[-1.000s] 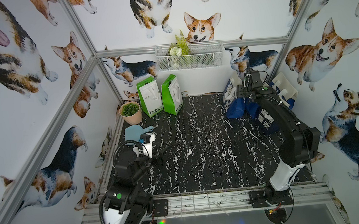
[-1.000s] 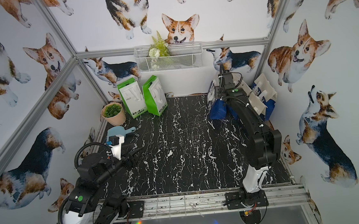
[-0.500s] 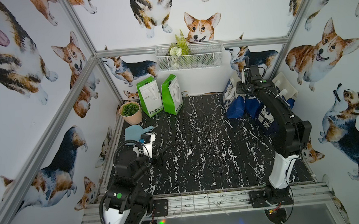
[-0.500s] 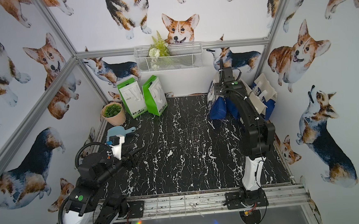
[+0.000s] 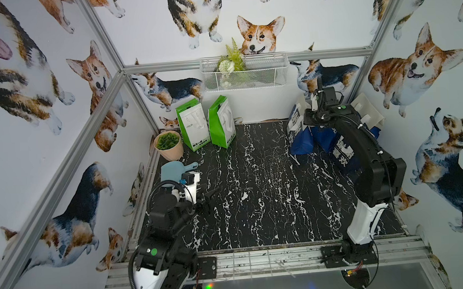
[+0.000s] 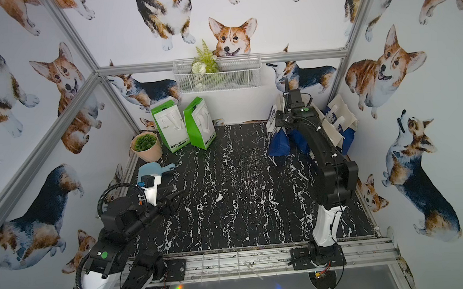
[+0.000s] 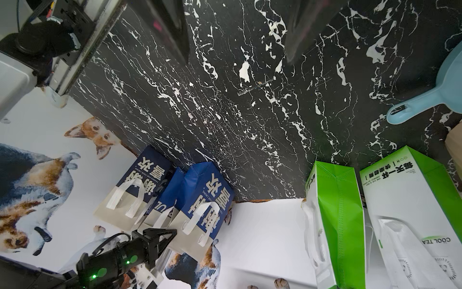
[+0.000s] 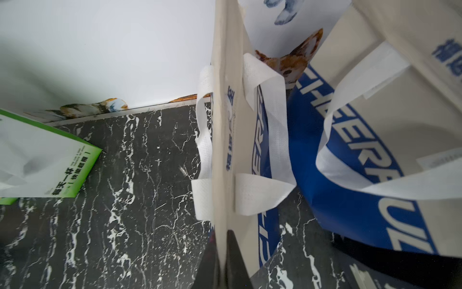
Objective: Open the takeout bag
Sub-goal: Move the takeout bag to the center of the board.
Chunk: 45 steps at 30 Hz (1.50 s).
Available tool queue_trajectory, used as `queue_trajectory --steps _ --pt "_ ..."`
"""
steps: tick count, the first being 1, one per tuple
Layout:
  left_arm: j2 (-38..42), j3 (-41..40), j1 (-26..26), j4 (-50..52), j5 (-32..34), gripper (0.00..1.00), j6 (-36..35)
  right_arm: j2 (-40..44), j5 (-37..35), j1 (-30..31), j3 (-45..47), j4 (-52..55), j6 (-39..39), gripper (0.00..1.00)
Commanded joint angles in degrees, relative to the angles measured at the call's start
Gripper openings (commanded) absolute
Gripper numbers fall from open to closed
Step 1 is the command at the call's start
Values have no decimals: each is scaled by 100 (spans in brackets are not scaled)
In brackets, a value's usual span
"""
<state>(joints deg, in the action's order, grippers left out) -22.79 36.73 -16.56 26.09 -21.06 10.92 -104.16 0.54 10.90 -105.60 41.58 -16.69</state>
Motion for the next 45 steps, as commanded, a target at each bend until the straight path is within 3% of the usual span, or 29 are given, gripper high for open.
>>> queue_trajectory --steps 1,14,25,32,35,40,45 --pt "-7 -8 0 -50 2 63 -77 652 513 132 725 -310 -790 0" --pt "-42 -4 -47 -95 -52 63 -57 3098 -45 1648 3264 -871 -1472 0" --pt "-152 27 -48 -353 -358 62 268 3564 -197 2589 3697 -1181 -2116 0" --pt "-367 38 -60 -508 -495 62 546 3389 149 2672 3532 -1280 -2004 44" --pt "-447 -34 -176 -892 -402 62 980 3566 500 2672 3531 -1406 -1815 51" --pt "-910 -8 -1042 -1319 407 62 1094 4432 385 2679 3823 -1734 -1498 61" --pt "-1865 113 -2891 -1852 1871 63 851 5192 -495 2675 3992 -1397 -871 62"
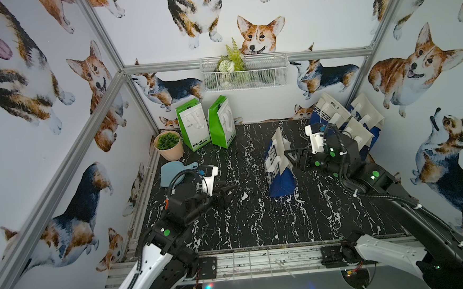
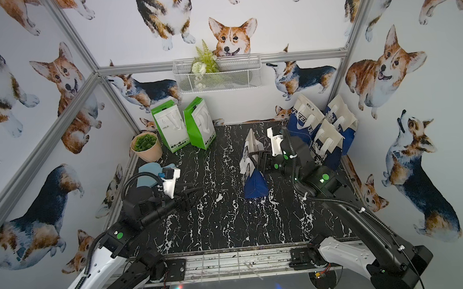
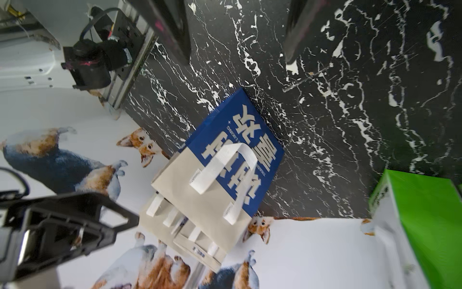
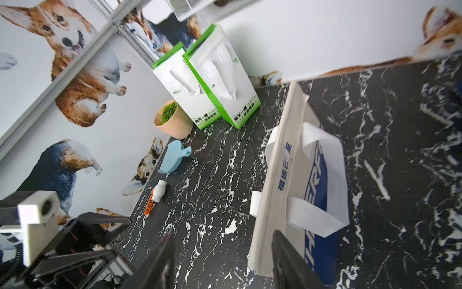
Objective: Open the takeout bag
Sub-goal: Move the takeout bag to the center of the board, then adjust the takeout bag at the center of the board.
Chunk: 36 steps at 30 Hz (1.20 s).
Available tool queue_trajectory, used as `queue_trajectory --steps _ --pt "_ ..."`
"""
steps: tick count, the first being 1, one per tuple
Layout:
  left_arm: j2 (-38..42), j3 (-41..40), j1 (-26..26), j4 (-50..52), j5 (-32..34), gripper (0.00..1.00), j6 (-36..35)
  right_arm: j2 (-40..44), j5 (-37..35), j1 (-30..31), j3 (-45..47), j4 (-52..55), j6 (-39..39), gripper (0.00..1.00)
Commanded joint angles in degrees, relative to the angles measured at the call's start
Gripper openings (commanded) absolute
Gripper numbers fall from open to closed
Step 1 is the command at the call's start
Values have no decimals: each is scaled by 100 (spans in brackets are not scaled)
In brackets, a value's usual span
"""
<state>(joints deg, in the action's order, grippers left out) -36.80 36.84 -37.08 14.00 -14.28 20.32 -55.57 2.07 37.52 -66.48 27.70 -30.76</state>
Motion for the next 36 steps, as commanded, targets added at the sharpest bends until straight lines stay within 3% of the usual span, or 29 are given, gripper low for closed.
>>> queue_trajectory --steps 1,2,6,11,16,23,29,36 --pt "-672 148 -1189 -780 1491 63 -131 457 -781 7 110 27 635 62" --pt "-898 197 -1633 -959 1883 63 -142 593 -912 1 153 63 718 67" --pt "-2043 537 -3103 -1542 3066 65 -133 1012 -1399 -8 308 107 1008 70" --pt "-3620 1527 -3792 -1526 3693 65 285 1290 -1625 -34 397 187 1183 70" --pt "-4599 2281 -3955 -1501 4214 67 518 1532 -2104 -73 520 288 1368 72" --pt "-5995 3377 -3955 -991 4910 70 480 1745 -2239 -139 662 326 1678 73" --pt "-6554 3823 -3865 -980 5507 70 278 1856 -2292 -163 753 376 1842 74" --pt "-6857 4136 -3485 -912 5703 70 254 1839 -2248 -166 827 482 2002 76"
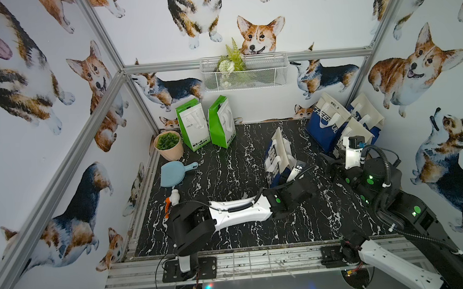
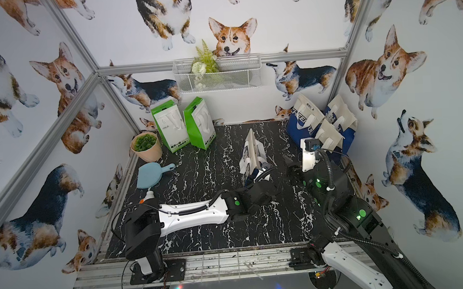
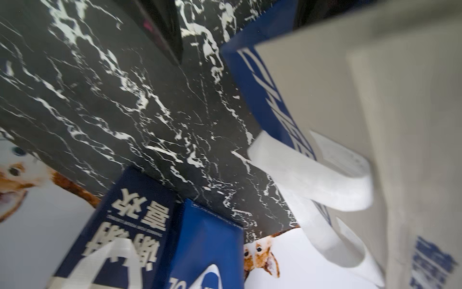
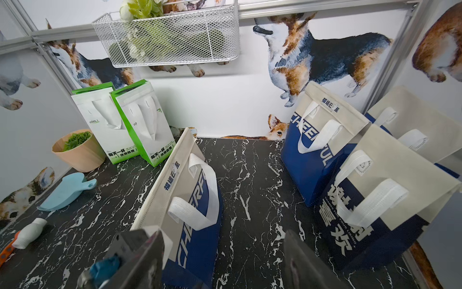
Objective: Open the takeout bag
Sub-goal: Adjust the takeout bag at the center of the board.
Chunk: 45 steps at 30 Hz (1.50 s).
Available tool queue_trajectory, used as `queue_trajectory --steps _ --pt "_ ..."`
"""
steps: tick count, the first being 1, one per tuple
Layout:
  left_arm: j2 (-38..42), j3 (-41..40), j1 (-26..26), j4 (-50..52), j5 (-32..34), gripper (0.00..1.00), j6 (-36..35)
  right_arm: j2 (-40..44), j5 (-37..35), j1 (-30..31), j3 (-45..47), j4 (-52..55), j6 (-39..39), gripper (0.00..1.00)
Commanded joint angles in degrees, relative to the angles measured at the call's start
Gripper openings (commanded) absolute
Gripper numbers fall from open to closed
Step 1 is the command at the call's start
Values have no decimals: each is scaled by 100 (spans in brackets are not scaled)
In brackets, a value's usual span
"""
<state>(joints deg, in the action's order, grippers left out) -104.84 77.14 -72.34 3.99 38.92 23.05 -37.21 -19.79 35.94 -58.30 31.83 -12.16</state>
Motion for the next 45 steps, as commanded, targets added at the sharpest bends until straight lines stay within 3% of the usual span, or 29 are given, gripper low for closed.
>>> queue_trajectory --steps 1,4,8,11,16,25,29,34,38,45 --pt "-73 116 72 60 449 69 -65 10 -53 -8 11 64 149 76" --pt "-54 29 113 -159 671 59 -298 47 -36 -8 40 59 172 76" --pt "224 -319 187 -443 679 14 -461 95 -16 -8 86 43 173 76" --pt "527 -610 309 -476 403 0 -445 117 9 -3 114 36 174 76" --pt "1180 -1297 454 -864 -307 0 -946 113 69 -2 125 32 144 76" --pt "2615 -2581 1461 -1083 -3356 0 -1734 274 206 -7 204 -37 200 76" --pt "3137 -3321 1967 -1596 -4807 0 -2248 501 742 -6 460 -367 654 75" --pt "3238 -3503 2505 -1665 -6497 0 -2424 593 1838 -1 673 -602 979 72" --pt "3470 -3704 2605 -1682 -6994 0 -2872 493 2801 18 741 -761 1042 67" --pt "3706 -3897 2869 -1401 -7274 0 -3368 399 2694 27 766 -819 1049 67"
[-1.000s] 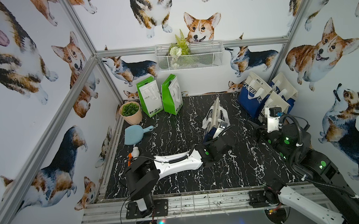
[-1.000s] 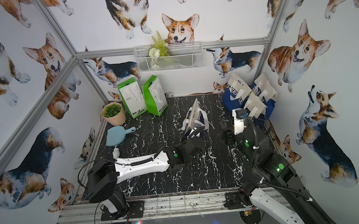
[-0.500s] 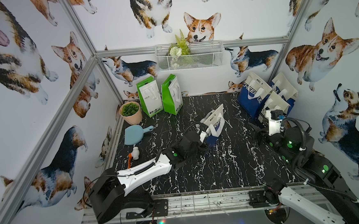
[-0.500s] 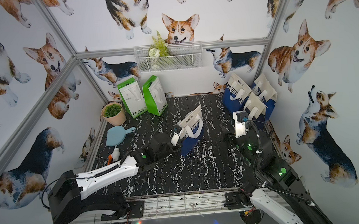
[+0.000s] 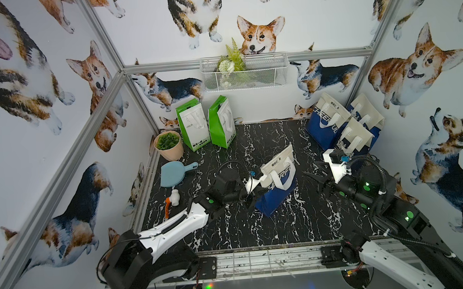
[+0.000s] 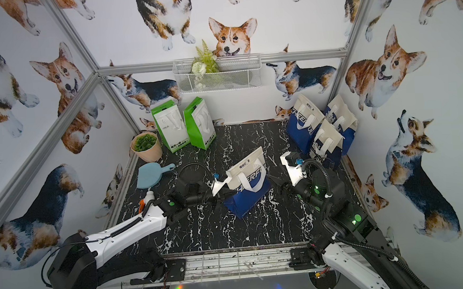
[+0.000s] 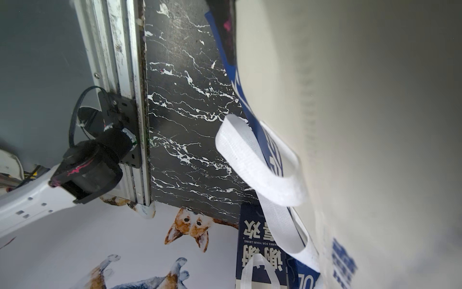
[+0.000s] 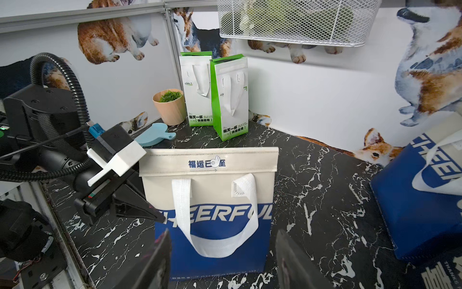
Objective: Open the takeout bag
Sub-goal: Adjust the takeout bag at the center of the board.
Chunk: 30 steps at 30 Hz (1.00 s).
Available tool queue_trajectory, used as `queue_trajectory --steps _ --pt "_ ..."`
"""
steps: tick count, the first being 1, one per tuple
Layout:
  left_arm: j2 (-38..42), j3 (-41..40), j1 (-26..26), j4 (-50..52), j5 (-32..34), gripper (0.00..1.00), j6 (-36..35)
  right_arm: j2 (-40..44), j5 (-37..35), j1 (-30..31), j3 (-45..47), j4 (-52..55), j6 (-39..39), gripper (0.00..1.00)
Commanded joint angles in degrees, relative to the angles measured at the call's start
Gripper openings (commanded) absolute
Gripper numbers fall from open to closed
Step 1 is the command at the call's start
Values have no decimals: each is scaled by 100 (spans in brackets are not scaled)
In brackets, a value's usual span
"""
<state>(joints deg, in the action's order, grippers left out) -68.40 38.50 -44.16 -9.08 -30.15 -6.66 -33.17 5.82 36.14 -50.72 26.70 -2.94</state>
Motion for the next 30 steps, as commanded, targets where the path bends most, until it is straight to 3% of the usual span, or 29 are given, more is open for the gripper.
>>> queue_trajectory --steps 1,2,5,7,10,14,19,30 --pt "80 -68 57 -136 -294 0 -376 -14 145 7 17 -306 123 67" --pt "94 -112 56 -217 -238 0 -334 -11 172 14 34 -322 118 67" --pt "116 -217 57 -538 93 35 36 -16 191 11 78 -348 74 68" --pt "149 -391 44 -903 92 52 319 -35 183 9 95 -341 79 68" --pt "204 -917 -112 -1951 220 66 731 -61 131 10 116 -367 39 69" --pt "-23 -1271 -446 -2619 561 66 613 -168 81 8 90 -337 -95 69" --pt "-289 -1612 -472 -3531 821 63 814 -219 132 7 109 -296 -103 69" --pt "-776 -1932 -446 -4545 683 37 1133 -226 108 11 104 -323 -60 70"
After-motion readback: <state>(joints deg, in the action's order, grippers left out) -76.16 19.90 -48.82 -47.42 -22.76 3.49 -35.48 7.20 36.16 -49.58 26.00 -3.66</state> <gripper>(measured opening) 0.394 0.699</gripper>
